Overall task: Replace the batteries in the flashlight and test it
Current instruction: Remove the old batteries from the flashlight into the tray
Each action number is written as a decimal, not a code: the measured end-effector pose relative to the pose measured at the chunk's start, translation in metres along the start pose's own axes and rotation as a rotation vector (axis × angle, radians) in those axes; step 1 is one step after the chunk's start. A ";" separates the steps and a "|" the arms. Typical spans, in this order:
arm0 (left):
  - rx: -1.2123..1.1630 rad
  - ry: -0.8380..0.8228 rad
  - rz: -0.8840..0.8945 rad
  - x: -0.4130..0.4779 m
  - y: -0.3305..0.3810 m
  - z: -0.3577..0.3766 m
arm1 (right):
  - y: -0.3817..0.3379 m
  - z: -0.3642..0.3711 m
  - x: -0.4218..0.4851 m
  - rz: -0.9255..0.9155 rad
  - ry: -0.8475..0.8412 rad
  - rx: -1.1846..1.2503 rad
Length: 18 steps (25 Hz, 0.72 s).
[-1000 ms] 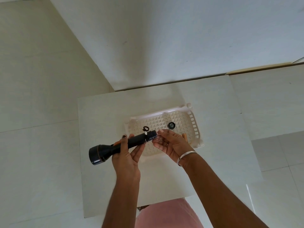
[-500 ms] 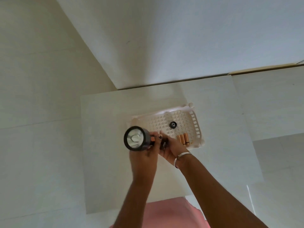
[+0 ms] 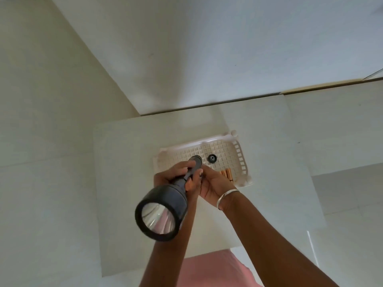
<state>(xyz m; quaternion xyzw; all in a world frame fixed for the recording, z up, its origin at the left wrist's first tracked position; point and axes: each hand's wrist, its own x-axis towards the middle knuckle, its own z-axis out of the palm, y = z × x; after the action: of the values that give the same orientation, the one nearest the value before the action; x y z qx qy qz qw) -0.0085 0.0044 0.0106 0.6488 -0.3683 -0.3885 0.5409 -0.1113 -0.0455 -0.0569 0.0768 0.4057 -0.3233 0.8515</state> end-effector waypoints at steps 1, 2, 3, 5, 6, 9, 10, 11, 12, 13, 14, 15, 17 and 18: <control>0.013 -0.051 -0.114 0.000 0.001 0.000 | 0.000 0.001 -0.002 -0.001 -0.008 -0.018; 0.034 -0.073 -0.220 -0.005 0.001 -0.004 | 0.003 0.003 -0.007 0.009 -0.007 -0.045; 0.052 -0.075 -0.250 0.000 -0.002 -0.005 | 0.002 0.003 -0.006 0.006 -0.007 -0.039; 0.115 0.023 -0.123 0.008 -0.005 -0.002 | 0.002 -0.003 -0.003 -0.021 0.012 -0.015; 0.192 0.039 -0.018 0.002 -0.003 -0.001 | 0.002 -0.004 -0.007 -0.010 -0.013 -0.030; 0.183 0.022 0.105 -0.004 -0.004 -0.005 | 0.001 -0.011 -0.005 -0.034 0.005 -0.144; 0.104 0.069 0.040 -0.004 -0.007 -0.008 | 0.001 -0.011 -0.006 -0.030 0.018 -0.156; -0.004 0.149 -0.071 -0.003 -0.011 -0.010 | 0.001 -0.012 -0.006 -0.016 0.025 -0.144; -0.172 0.206 -0.208 0.003 -0.014 -0.013 | 0.001 -0.015 -0.006 -0.008 0.034 -0.133; -0.308 0.266 -0.330 0.008 -0.013 -0.016 | 0.001 -0.016 -0.007 -0.008 0.033 -0.137; -0.407 0.312 -0.427 0.011 -0.016 -0.020 | 0.002 -0.017 -0.008 -0.026 0.023 -0.148; -0.444 0.350 -0.484 0.013 -0.020 -0.024 | 0.001 -0.016 -0.008 -0.043 0.017 -0.177; -0.456 0.365 -0.524 0.013 -0.021 -0.031 | 0.000 -0.016 -0.007 -0.095 0.030 -0.272; -0.467 0.363 -0.538 0.013 -0.020 -0.032 | 0.001 -0.015 -0.007 -0.132 0.034 -0.314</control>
<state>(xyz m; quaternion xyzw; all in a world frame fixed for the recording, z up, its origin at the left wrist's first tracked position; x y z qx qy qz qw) 0.0271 0.0091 -0.0072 0.6398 0.0149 -0.4685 0.6090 -0.1235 -0.0359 -0.0615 -0.0786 0.4699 -0.3096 0.8229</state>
